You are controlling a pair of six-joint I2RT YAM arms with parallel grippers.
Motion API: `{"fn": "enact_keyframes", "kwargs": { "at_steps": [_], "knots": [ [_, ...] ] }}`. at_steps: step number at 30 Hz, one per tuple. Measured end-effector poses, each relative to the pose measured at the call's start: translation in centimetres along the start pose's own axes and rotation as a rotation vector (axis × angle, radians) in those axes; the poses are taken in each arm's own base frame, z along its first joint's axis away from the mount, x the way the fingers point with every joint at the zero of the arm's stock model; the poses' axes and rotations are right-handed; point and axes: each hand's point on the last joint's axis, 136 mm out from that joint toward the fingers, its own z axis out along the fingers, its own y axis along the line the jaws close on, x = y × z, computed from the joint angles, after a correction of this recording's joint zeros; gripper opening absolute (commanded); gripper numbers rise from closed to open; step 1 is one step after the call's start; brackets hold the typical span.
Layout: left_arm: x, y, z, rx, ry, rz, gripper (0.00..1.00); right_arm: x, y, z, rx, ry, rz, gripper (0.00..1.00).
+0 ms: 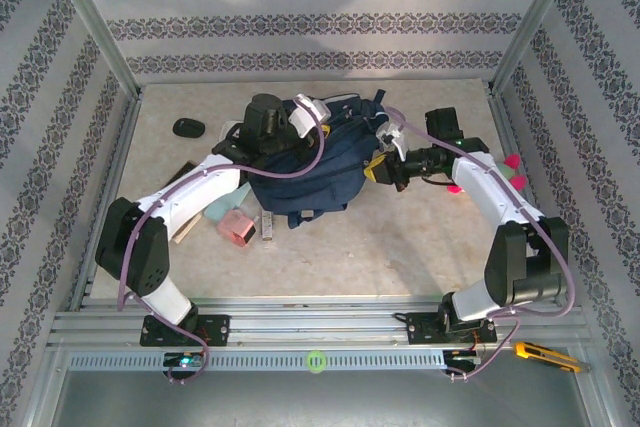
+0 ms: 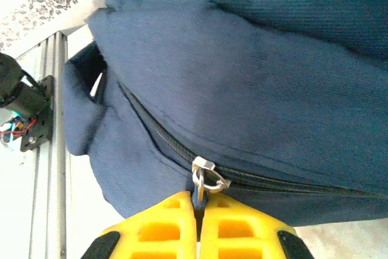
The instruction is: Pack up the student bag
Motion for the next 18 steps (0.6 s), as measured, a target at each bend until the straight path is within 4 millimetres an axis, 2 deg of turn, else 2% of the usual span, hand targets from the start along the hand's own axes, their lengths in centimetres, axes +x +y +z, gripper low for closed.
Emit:
{"fn": "enact_keyframes", "kwargs": {
  "at_steps": [4,10,18],
  "knots": [
    [-0.1,0.0,0.7,-0.052,0.018,-0.006,0.0,-0.1,0.4,0.0,0.014,-0.026,0.113,0.0],
    [-0.2,0.5,1.4,-0.146,0.022,-0.044,0.0,-0.8,-0.3,-0.4,0.134,-0.066,0.333,0.0],
    [-0.1,-0.6,3.3,-0.287,0.039,-0.102,0.0,-0.7,0.8,0.0,0.183,-0.079,0.534,0.0]
  ]
}}
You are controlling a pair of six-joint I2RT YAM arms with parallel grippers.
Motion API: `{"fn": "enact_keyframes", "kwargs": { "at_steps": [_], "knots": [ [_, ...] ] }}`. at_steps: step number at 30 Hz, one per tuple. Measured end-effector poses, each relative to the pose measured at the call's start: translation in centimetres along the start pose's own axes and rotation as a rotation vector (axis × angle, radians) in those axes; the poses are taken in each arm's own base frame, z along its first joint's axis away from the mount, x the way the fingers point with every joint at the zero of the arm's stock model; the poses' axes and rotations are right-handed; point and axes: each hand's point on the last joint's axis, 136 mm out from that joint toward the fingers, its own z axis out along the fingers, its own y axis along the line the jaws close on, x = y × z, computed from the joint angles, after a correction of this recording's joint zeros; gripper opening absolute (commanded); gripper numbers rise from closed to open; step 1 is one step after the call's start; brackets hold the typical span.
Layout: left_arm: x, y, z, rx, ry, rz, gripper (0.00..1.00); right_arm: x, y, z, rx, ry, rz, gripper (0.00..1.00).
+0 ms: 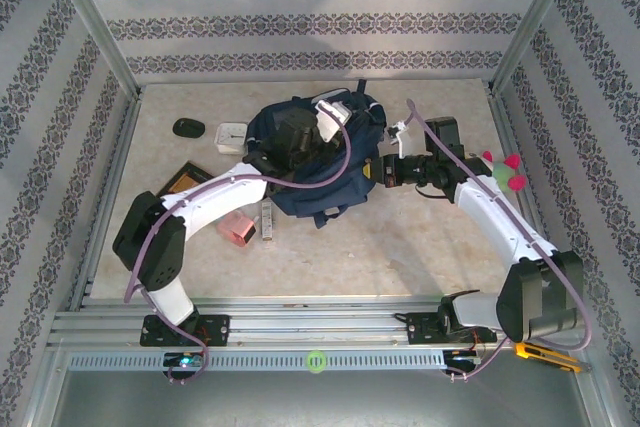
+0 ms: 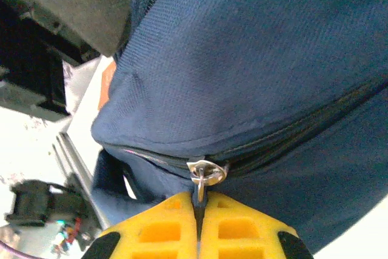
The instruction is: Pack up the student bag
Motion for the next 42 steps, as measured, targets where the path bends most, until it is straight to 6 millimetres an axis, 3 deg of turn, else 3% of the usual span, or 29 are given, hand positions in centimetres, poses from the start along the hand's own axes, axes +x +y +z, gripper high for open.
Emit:
{"fn": "enact_keyframes", "kwargs": {
  "at_steps": [4,8,11,15,16,20,21,22,25,27,36,39,42],
  "knots": [
    [-0.3,-0.3,1.2,-0.054,0.004,-0.044,0.0,1.1,0.8,0.6,-0.012,0.007,0.098,0.0],
    [-0.3,-1.4,2.9,-0.074,0.011,-0.088,0.02,3.5,2.3,2.1,-0.049,0.046,0.179,0.0],
    [0.0,-2.2,3.8,-0.064,0.025,-0.12,0.27,4.2,1.5,2.5,-0.03,0.049,0.243,0.0],
    [-0.1,-2.6,3.7,-0.028,0.023,-0.128,0.63,3.8,0.0,1.9,0.001,0.021,0.3,0.0],
    [-0.1,-2.7,3.5,-0.011,0.021,-0.119,0.68,3.5,-0.3,1.7,0.007,0.011,0.308,0.0],
    [0.4,-2.1,0.8,0.124,0.034,-0.104,0.77,2.8,-2.4,0.7,0.04,-0.024,0.345,0.0],
    [0.5,-1.4,0.1,0.169,0.036,-0.101,0.97,2.7,-3.0,0.6,0.046,-0.024,0.356,0.0],
    [0.6,-0.4,-0.6,0.202,0.039,-0.09,1.0,2.8,-3.4,0.6,0.051,-0.022,0.361,0.0],
    [1.6,2.8,-2.4,0.273,0.068,-0.025,1.0,3.5,-4.0,0.9,0.058,0.01,0.367,0.0],
    [3.2,3.5,-3.0,0.313,0.106,0.057,1.0,3.9,-4.1,1.0,0.057,0.027,0.366,0.0],
    [13.7,-1.1,-1.1,0.582,0.31,0.313,0.99,4.0,-4.0,1.0,0.052,0.032,0.343,0.0],
    [15.3,-1.6,-1.1,0.627,0.341,0.347,1.0,4.2,-4.0,1.0,0.052,0.038,0.34,0.0],
    [15.0,-1.6,-1.0,0.636,0.331,0.376,1.0,4.2,-4.0,1.0,0.053,0.039,0.338,0.0]
  ]
}}
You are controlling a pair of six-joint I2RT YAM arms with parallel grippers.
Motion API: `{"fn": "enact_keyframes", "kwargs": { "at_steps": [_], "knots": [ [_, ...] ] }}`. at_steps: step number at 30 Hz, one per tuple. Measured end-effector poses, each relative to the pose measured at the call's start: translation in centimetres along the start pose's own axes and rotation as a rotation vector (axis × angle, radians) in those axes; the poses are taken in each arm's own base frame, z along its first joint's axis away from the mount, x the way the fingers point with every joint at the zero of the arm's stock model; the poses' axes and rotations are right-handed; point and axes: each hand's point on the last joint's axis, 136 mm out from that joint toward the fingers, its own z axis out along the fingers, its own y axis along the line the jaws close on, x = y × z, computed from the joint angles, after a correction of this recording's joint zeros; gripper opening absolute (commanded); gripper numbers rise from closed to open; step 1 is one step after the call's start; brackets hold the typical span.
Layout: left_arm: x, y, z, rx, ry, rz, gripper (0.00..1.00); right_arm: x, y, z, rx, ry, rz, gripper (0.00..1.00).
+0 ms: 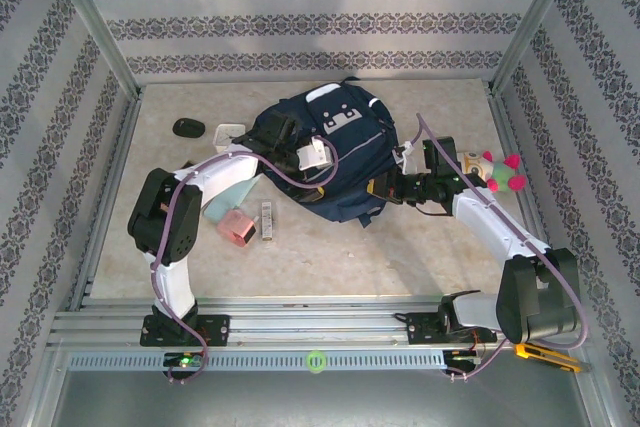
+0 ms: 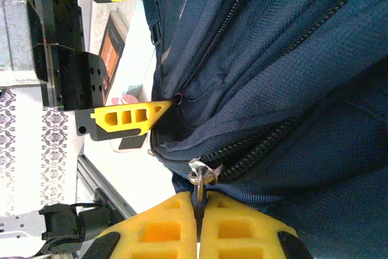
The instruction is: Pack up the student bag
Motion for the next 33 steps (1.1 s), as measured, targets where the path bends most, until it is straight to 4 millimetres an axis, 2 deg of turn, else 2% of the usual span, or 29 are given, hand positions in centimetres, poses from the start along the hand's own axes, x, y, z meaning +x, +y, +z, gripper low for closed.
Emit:
{"fn": "enact_keyframes", "kwargs": {
  "at_steps": [3,4,5,7,9,12,15,19,23,28,31,33],
  "knots": [
    [0.2,0.6,0.3,-0.043,0.003,0.009,0.99,-0.2,0.1,0.0,-0.001,-0.001,-0.005,0.0],
    [0.4,0.8,0.5,-0.06,0.002,0.012,0.93,-0.2,0.1,0.0,-0.001,-0.001,-0.006,0.0],
    [0.7,1.0,0.8,-0.08,0.004,0.015,0.79,-0.2,0.1,0.0,-0.001,-0.001,-0.007,0.0],
    [1.3,0.8,1.5,-0.102,0.009,0.003,0.39,-0.2,0.1,0.0,0.0,-0.001,-0.008,0.0],
    [1.6,0.7,1.9,-0.121,0.015,-0.01,0.18,-0.3,0.0,0.0,0.005,-0.004,-0.009,0.0],
    [0.9,1.4,1.6,-0.176,0.0,-0.043,0.01,-0.4,-0.2,-0.1,0.022,-0.012,-0.015,0.0],
    [-0.7,2.3,0.0,-0.258,-0.011,-0.11,0.0,-0.4,-0.4,-0.1,0.037,-0.012,-0.024,0.0],
    [-4.1,3.4,-2.4,-0.355,-0.073,-0.235,0.0,-0.9,-0.4,-0.4,0.045,-0.024,-0.03,0.0],
    [-5.7,3.9,-3.8,-0.406,-0.123,-0.366,0.0,-1.5,0.2,-0.6,0.038,-0.038,-0.041,0.0],
    [-6.7,3.7,-3.7,-0.463,-0.134,-0.486,0.0,-0.3,2.5,0.9,0.012,-0.003,-0.057,0.0],
    [-8.3,3.6,-3.1,-0.474,-0.157,-0.525,0.0,1.3,4.8,2.4,-0.028,0.037,-0.08,0.0],
    [-9.3,3.6,-2.6,-0.479,-0.167,-0.541,0.0,1.8,5.7,3.1,-0.032,0.041,-0.081,0.0]
  ]
}}
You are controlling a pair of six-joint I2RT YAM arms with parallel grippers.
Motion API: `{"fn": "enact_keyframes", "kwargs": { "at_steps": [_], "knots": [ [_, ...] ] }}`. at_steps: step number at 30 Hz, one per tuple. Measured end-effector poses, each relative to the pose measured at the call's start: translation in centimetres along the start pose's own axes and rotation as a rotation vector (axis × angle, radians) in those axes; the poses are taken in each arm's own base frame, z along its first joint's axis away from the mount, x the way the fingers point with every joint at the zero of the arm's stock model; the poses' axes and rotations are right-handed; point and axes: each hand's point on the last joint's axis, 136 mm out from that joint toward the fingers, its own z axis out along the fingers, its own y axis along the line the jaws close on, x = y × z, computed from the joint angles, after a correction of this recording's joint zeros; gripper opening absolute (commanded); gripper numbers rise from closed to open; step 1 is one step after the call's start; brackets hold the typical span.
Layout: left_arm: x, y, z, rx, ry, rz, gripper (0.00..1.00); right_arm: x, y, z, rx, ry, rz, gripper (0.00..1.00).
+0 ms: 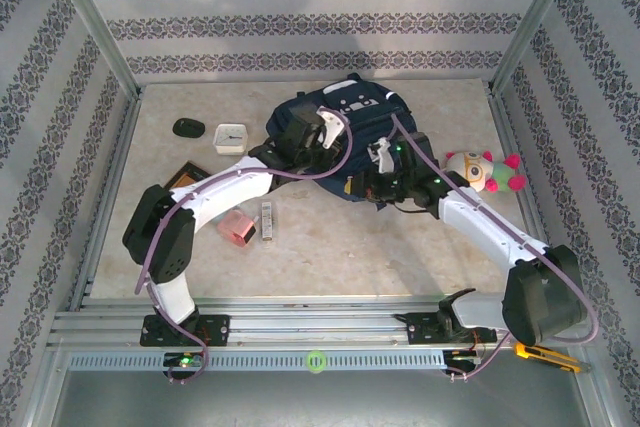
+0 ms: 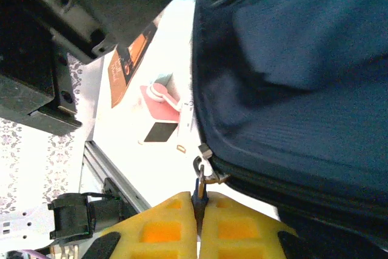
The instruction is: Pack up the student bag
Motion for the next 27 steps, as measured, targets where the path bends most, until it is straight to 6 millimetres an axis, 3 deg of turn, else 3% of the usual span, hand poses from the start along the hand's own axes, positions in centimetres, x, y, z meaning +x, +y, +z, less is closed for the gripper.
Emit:
{"fn": "enact_keyframes", "kwargs": {
  "at_steps": [3,4,7,11,14,17,23,27],
  "knots": [
    [-0.2,-0.3,0.1,-0.005,-0.002,-0.013,0.0,-0.1,0.6,0.5,-0.008,-0.018,0.017,0.0],
    [-0.2,-0.3,0.1,-0.004,-0.003,-0.01,0.0,-0.1,0.5,0.6,-0.006,-0.021,0.024,0.04],
    [0.0,-0.3,0.3,0.015,-0.011,0.01,0.0,-0.2,0.1,0.4,0.011,-0.037,0.049,0.41],
    [1.9,-0.3,0.4,0.121,-0.017,0.033,0.0,-1.0,-0.2,-2.3,0.009,-0.111,0.074,0.71],
    [3.3,0.6,0.1,0.186,-0.013,0.048,0.0,-2.0,-1.2,-5.0,0.007,-0.22,0.112,0.72],
    [3.4,1.2,-0.1,0.236,-0.027,0.063,0.0,-2.4,-3.1,-6.4,0.021,-0.283,0.189,0.73],
    [2.2,0.8,-0.7,0.318,-0.09,0.098,0.0,-1.4,-6.7,-5.3,0.034,-0.313,0.379,0.75],
    [2.0,0.0,-1.0,0.366,-0.107,0.109,0.0,-2.4,-7.0,-4.0,-0.007,-0.348,0.425,0.75]
  ]
}}
